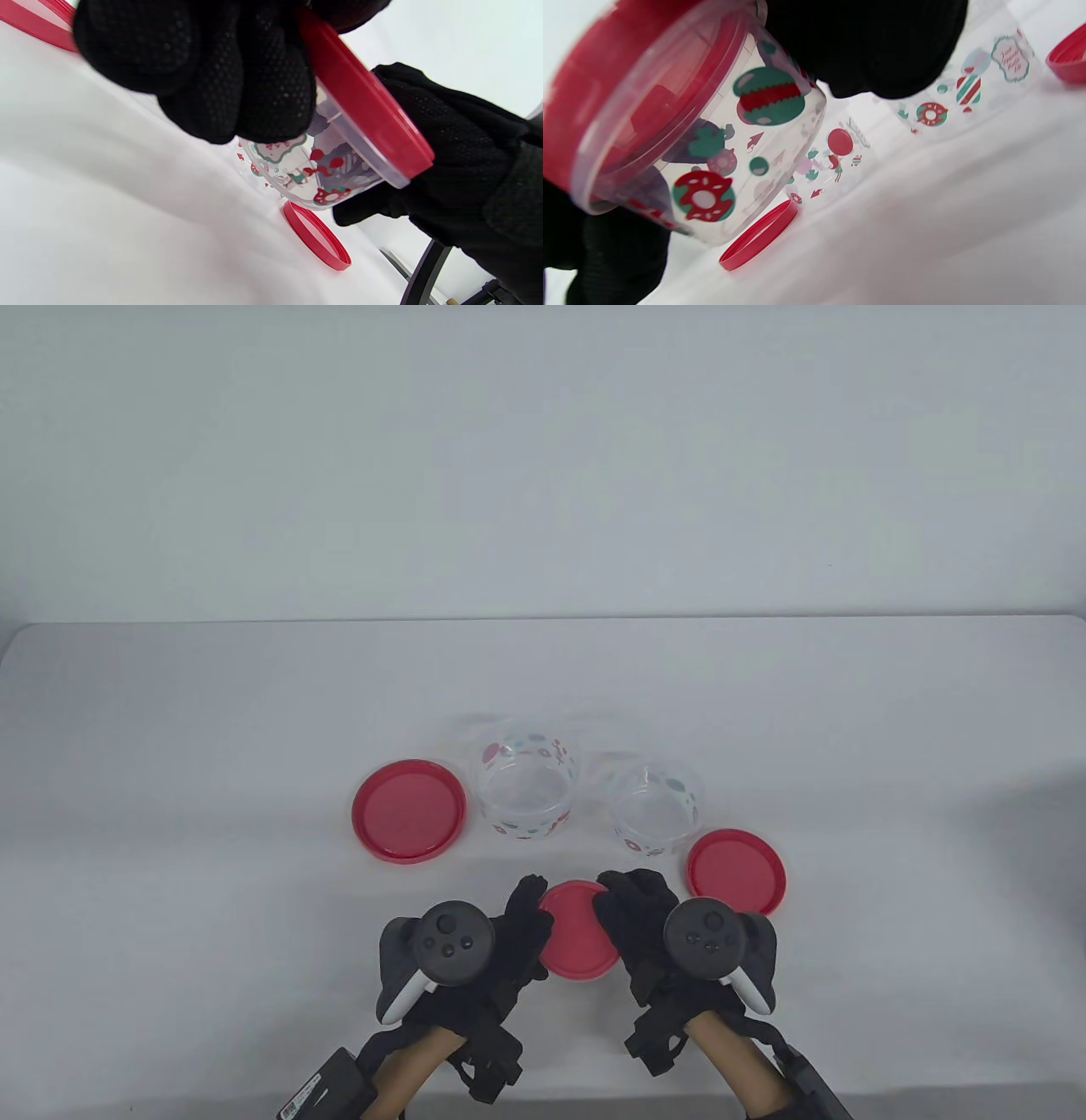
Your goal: Nest food storage containers
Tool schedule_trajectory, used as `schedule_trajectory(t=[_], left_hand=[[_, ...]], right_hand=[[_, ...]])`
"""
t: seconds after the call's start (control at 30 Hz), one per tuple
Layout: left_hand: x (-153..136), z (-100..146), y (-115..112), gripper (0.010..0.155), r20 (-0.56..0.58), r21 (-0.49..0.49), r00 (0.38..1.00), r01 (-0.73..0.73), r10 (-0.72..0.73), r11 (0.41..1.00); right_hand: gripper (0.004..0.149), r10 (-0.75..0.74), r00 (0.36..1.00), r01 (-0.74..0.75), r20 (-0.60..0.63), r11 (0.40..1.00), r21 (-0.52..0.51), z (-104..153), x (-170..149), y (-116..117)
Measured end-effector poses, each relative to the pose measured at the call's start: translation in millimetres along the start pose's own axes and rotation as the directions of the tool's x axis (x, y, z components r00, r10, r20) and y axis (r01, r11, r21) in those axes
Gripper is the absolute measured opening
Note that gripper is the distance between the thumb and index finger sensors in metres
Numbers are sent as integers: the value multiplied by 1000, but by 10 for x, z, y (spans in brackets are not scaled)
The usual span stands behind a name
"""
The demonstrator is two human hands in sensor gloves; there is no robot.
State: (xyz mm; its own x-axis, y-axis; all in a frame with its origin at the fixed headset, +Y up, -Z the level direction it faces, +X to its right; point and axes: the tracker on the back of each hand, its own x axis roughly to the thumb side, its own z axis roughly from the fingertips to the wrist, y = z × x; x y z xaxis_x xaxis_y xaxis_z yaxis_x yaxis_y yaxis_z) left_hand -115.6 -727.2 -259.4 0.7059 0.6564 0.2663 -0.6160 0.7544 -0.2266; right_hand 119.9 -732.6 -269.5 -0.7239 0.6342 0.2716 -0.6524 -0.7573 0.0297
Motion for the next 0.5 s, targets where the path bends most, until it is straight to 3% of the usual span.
schedule_trajectory(t=[0.27, 0.37, 0.5], left_hand=[[-13, -12, 19, 65, -5, -6, 999, 32, -32, 999], [-32, 3, 71, 70, -7, 16, 999, 46, -46, 999], [-14, 17, 153, 70, 6, 59, 983, 184, -184, 981]], right_hand=[[55, -10, 999, 8, -50, 999, -42, 6, 9, -27], [55, -37, 993, 24, -111, 993, -118, -10, -15, -158], [55, -27, 980, -25, -196, 966, -256, -114, -116, -433]])
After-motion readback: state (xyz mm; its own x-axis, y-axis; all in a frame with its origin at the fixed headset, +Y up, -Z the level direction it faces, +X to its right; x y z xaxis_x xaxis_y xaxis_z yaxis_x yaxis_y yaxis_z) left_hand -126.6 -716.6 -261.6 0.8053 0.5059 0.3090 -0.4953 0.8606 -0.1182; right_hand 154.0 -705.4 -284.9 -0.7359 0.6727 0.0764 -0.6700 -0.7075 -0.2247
